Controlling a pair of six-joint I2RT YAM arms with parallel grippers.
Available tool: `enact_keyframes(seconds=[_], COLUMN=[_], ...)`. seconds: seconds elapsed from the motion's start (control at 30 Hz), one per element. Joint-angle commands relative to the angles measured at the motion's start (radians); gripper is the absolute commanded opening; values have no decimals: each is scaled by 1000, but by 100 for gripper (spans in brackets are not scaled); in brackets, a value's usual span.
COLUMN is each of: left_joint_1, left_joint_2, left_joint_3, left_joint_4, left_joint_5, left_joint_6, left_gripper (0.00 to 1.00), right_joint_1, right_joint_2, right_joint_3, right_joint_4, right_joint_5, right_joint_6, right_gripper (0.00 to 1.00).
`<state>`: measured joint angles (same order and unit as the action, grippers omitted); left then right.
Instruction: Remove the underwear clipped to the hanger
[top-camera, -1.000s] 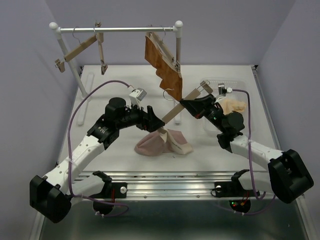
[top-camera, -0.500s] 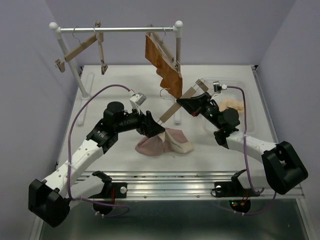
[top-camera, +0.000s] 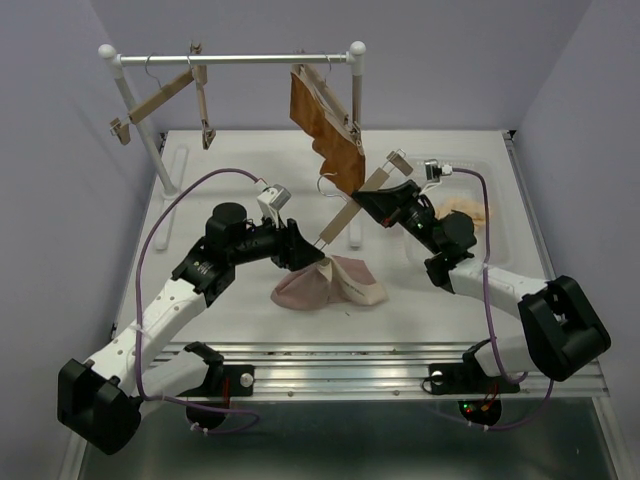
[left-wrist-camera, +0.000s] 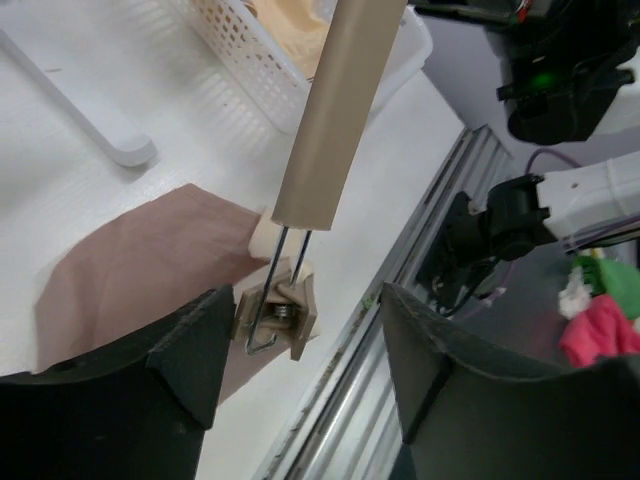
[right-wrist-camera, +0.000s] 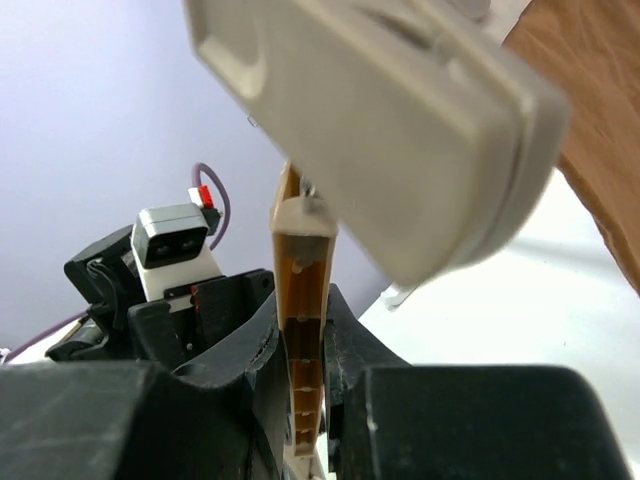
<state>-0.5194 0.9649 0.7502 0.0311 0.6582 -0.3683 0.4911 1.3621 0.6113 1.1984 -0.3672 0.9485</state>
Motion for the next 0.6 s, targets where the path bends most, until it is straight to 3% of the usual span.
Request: enact_keyframes(seconds=[0.0, 0.03, 0.07, 0.13, 0.17, 0.57], left_joint_1=[-2, -4, -4, -2, -2, 2], left_joint_2=[-28, -22, -20, -17, -18, -63], left_joint_3=[12, 17, 18, 21, 21, 0], left_joint_4=[24, 23, 18, 10, 7, 12], left_joint_5=[57, 58, 60, 51, 43, -38], left_joint_6=[15, 19, 23, 31, 34, 39], left_gripper=[58, 49, 29, 3, 0, 1], right_joint_1=[-5, -5, -5, -5, -5, -5], right_joint_2=[11, 11, 12, 12, 12, 17], right_joint_3=[54, 56, 57, 62, 64, 70], right_joint_4=[14, 12, 1, -2, -9, -2], right_joint_5=[83, 85, 88, 86, 93, 37], right_joint_6=[-8, -11, -11, -13, -11, -19], right_gripper=[1, 1, 1, 1, 1, 1])
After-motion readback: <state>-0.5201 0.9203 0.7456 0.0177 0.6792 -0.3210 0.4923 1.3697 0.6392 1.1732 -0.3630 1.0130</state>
